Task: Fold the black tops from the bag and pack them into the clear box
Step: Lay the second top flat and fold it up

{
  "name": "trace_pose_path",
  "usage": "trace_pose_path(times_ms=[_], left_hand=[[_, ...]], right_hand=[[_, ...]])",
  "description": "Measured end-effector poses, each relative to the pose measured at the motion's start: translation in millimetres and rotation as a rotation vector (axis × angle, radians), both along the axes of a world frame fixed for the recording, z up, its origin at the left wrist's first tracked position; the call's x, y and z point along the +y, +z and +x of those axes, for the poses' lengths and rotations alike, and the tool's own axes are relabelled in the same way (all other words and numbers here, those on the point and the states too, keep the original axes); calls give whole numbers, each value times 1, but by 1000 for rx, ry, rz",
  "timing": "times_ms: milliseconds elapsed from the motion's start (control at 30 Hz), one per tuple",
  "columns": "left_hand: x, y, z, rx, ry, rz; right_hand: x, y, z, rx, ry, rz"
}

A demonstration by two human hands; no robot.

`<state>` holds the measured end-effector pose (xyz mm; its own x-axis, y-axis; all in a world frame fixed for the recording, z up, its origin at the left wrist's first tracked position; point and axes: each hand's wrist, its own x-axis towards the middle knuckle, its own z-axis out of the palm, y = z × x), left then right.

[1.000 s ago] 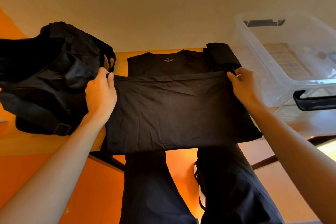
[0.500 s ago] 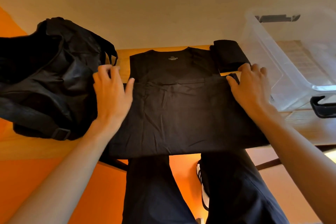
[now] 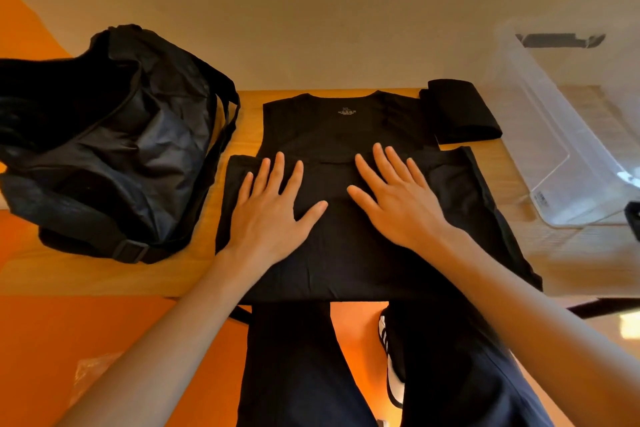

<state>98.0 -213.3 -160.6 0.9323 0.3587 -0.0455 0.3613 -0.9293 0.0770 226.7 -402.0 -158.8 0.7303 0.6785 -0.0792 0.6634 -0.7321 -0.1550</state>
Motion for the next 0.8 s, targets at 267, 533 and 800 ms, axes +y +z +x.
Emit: trace_pose_path(times_ms=[267, 533, 800], left_hand=[[32, -1, -10, 14, -42, 17], [-5, 12, -24, -61, -150, -30], [-11, -2, -42, 4, -247, 31]], right_hand=[[-57, 0, 41, 6, -154, -64], [-76, 13, 6, -89, -50, -23], [-104, -1, -2, -40, -20, -80]])
